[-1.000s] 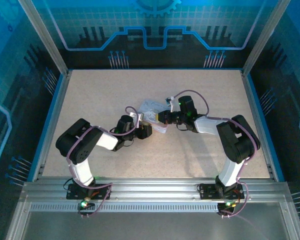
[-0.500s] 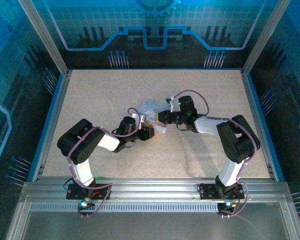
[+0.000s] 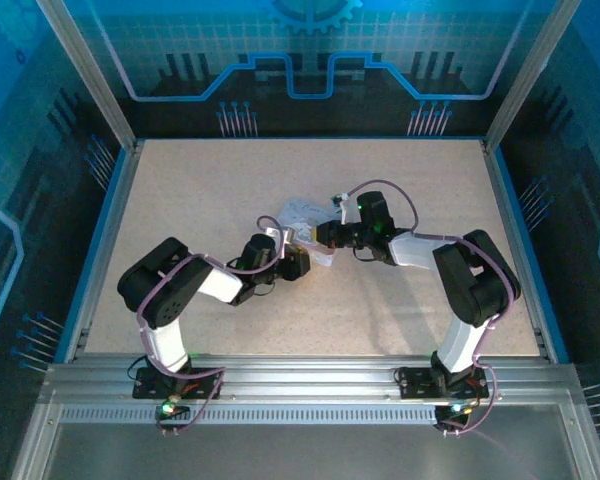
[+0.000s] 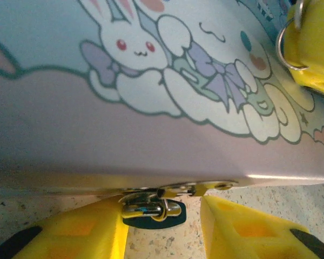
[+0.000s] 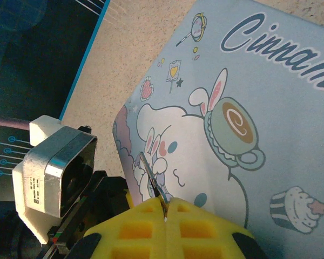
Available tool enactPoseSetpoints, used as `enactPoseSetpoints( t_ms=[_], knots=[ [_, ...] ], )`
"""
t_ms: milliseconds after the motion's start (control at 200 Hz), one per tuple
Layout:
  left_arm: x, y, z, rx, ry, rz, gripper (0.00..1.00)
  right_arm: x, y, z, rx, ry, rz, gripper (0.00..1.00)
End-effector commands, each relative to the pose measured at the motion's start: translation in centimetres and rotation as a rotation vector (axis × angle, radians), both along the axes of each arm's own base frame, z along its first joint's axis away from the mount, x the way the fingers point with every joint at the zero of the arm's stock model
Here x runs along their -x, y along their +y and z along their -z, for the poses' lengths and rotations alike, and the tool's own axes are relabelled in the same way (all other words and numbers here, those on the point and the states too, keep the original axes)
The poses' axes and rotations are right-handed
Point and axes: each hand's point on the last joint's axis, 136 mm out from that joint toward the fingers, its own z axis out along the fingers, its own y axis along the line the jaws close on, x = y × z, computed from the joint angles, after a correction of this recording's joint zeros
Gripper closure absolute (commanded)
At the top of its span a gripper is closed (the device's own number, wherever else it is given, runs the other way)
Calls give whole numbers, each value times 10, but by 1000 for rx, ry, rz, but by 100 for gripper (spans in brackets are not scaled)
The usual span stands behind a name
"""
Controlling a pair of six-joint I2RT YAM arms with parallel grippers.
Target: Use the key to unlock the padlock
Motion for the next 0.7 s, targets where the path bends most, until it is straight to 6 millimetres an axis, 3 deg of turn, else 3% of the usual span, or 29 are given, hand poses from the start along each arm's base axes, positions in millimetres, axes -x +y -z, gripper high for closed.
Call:
enactPoseSetpoints(
  t_ms=[0,210,225,290,575,695],
  knots=[
    [-3,-8,0,14,5,-4,61,-1,-2,2,-4,13,-5,100],
    [-4,-9,2,7,11,-1,66,-1,-2,-1,-6,6,-6,100],
    [-3,-10,1,8,11,2,66,5,-4,7,3,25,-5,100],
    [-3,-10,-1,13,6,2,69,5,-5,6,1,22,-5,100],
    [1,-15,-23,37,-21,12,73,2,-6,-32,-5,-93,-12,100],
    [3,-16,-31,61,-15,-1,75,9,-14,-49,19,-160,-4,100]
  ],
)
